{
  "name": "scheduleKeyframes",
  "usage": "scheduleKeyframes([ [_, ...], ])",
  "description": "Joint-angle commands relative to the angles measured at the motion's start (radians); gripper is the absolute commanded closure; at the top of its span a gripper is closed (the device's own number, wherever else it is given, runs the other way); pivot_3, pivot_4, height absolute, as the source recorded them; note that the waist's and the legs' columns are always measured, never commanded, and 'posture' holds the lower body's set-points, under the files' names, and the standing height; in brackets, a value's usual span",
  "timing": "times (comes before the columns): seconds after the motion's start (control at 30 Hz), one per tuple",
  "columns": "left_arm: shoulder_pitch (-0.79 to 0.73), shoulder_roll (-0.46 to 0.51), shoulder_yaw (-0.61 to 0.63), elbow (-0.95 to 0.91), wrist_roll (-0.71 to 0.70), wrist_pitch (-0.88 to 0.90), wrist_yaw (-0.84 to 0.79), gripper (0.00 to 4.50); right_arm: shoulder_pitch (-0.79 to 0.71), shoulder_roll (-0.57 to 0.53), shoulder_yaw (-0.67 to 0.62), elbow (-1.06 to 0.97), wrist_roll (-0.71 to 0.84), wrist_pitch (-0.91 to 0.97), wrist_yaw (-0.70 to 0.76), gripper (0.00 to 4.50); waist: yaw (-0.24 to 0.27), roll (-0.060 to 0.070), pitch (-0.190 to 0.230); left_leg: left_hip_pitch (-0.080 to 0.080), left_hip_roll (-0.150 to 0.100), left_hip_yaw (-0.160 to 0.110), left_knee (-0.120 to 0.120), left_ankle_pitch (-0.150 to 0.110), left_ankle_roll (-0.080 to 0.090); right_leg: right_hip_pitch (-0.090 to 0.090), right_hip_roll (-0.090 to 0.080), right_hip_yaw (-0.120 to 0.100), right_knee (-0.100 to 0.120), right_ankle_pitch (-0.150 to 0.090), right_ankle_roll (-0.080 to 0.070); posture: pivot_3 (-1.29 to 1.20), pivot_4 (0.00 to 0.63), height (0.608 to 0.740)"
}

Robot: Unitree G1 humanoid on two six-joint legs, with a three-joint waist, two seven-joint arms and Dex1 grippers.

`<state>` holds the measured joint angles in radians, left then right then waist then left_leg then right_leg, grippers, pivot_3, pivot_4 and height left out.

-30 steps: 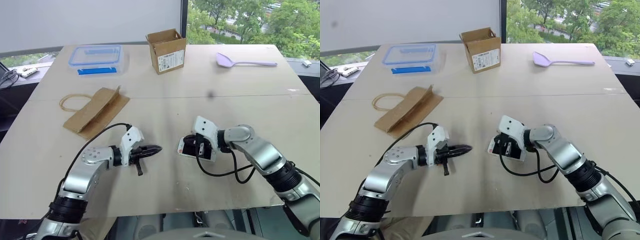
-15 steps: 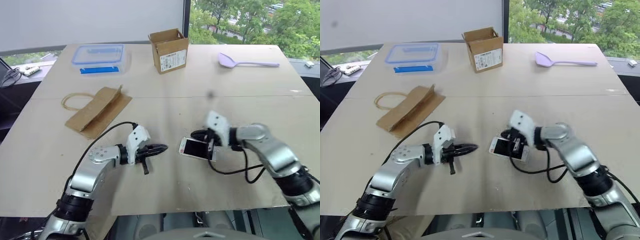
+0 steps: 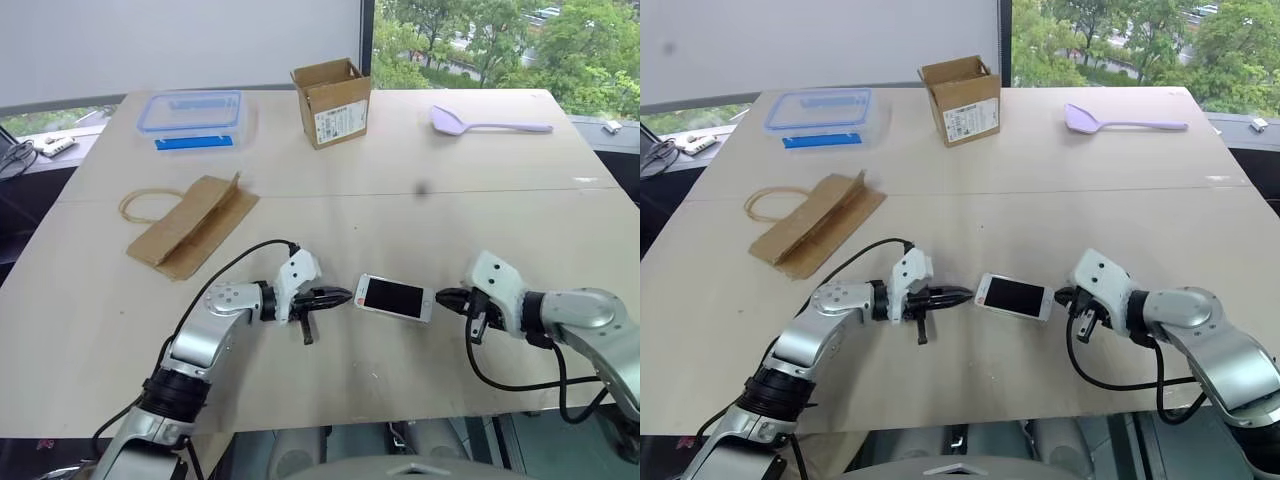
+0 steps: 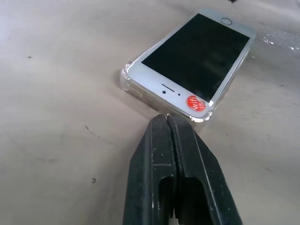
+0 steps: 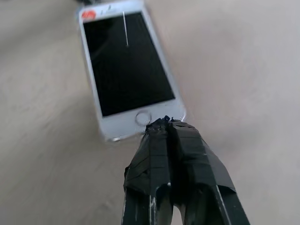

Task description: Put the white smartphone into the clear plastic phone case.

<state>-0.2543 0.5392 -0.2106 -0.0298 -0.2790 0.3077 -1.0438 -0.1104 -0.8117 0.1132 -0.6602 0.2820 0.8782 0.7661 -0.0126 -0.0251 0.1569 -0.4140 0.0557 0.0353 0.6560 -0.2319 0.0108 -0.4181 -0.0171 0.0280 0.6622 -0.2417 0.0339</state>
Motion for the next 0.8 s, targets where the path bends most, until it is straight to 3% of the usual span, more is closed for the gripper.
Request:
scheduleKeyframes([
  [0.03,-0.008,-0.012,-0.022,-0.014,0.012,-0.002,0.001,4.5,-0.003,-0.012,0.042,-0.037,-0.018,-0.001,-0.017,4.48,0.002,0.0,0.0,0.0,0.0,0.0,0.0,0.0,0.0,0.0,0.0,0.0,0.0,0.0,0.0,0.0,0.15,0.74],
  [0.3,-0.012,-0.02,-0.032,-0.046,0.019,0.027,0.005,4.5,-0.069,0.025,0.131,0.0,-0.022,-0.017,-0.012,4.48,-0.001,0.0,0.0,0.002,0.0,-0.001,0.0,0.0,0.0,0.002,0.0,0.0,0.0,-0.002,0.001,0.0,0.15,0.74],
  [0.53,-0.009,-0.012,-0.016,-0.06,0.015,0.041,-0.001,4.5,-0.094,0.085,0.131,0.021,-0.022,-0.037,-0.019,4.48,0.001,0.0,0.0,0.003,0.0,-0.001,0.0,0.0,0.0,0.003,0.001,0.0,0.0,-0.002,0.0,0.0,0.15,0.74],
  [0.8,-0.031,0.05,0.084,-0.062,-0.115,0.069,-0.103,4.5,0.002,0.044,-0.05,-0.027,0.042,-0.044,-0.016,4.48,0.004,0.0,0.0,-0.001,0.0,-0.002,0.0,0.0,0.0,0.001,0.0,-0.002,-0.002,0.001,-0.001,0.0,0.15,0.74],
])
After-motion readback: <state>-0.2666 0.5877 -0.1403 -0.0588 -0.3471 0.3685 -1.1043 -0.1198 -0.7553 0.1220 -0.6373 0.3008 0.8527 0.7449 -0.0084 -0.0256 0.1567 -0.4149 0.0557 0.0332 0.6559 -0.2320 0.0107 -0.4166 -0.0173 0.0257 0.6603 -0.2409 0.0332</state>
